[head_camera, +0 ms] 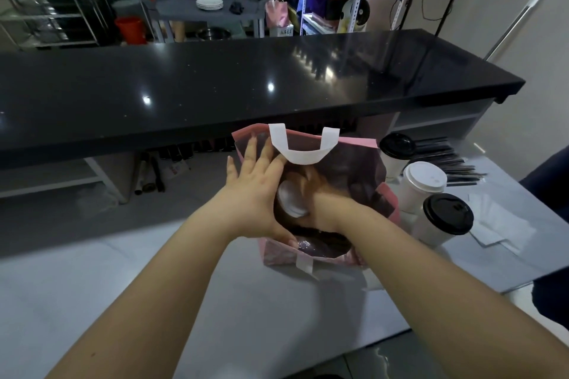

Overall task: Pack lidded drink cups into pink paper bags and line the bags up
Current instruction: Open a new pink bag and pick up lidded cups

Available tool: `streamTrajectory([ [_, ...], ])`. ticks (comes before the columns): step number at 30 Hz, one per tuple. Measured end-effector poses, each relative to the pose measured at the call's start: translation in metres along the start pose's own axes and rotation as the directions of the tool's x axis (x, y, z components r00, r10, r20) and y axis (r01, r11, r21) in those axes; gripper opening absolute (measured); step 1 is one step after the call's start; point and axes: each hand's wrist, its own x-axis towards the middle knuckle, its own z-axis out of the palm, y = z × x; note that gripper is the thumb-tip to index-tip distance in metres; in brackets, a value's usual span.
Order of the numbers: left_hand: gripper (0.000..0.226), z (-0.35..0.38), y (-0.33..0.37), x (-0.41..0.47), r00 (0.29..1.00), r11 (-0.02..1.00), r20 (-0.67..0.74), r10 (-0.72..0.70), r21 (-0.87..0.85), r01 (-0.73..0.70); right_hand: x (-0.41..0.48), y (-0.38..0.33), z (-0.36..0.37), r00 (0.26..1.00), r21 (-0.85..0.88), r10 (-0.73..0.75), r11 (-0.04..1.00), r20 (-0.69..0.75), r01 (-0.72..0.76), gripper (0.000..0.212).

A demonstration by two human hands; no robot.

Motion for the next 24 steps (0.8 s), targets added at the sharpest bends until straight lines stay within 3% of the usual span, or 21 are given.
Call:
streamTrajectory([
  [3,0.148,0.0,0.001,-0.001,1.0,1.0,-0.003,-0.016,0.011,0.016,-0.001,-0.001,0.005,0.998,-0.12,-0.056,0.991,0.015,0.058,0.076],
  [8,0.148,-0.002,0.001,-0.001,0.999,1.0,-0.036,-0.031,0.002,0.031,-0.004,0.01,0.016,0.988,-0.173,-0.143,0.973,0.067,0.152,0.095],
  [12,0.15,0.0,-0.001,0.0,0.997,0.999,-0.072,-0.038,0.021,0.04,-0.002,0.015,0.027,0.977,-0.175,-0.187,0.964,0.098,0.202,0.087],
  [19,0.147,0.011,-0.009,-0.002,0.991,0.997,-0.13,-0.041,0.055,0.049,0.001,0.013,0.036,0.987,-0.124,-0.087,0.987,0.132,0.103,0.08],
  [24,0.123,0.005,-0.006,-0.001,0.982,0.996,-0.179,-0.064,0.05,0.074,0.008,0.003,-0.012,0.96,-0.195,-0.011,0.978,0.279,0.068,0.092],
])
